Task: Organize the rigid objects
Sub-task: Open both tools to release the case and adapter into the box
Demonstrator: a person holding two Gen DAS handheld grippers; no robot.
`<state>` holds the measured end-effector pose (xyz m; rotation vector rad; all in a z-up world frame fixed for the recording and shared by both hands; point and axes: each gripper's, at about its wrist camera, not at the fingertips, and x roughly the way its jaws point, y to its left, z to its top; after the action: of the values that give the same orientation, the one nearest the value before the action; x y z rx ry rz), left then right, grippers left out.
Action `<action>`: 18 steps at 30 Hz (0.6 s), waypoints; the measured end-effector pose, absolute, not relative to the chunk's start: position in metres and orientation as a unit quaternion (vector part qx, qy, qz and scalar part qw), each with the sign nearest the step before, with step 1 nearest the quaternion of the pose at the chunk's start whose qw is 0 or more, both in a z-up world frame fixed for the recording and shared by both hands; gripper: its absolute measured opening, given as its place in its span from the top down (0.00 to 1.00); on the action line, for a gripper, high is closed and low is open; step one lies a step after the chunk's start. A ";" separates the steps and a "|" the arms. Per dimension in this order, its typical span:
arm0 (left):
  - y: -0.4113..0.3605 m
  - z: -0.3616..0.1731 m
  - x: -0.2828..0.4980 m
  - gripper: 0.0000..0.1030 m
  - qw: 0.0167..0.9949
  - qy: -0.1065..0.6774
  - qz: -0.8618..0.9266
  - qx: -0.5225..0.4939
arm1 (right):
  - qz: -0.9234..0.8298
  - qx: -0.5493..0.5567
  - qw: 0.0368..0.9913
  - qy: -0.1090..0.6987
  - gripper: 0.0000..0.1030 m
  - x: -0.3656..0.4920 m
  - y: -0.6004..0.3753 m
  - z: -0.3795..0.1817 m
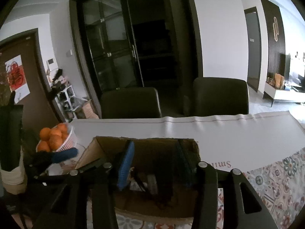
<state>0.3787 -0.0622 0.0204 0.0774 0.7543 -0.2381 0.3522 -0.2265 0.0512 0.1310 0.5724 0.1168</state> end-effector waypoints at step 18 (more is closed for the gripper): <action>-0.046 0.046 0.312 0.22 0.945 0.318 -0.074 0.037 | 0.034 0.043 0.966 0.253 0.38 0.299 -0.224 0.069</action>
<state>0.3117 -0.0458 0.0464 0.0751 0.6475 -0.1509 0.2987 -0.2242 0.0695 0.0877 0.5108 0.0684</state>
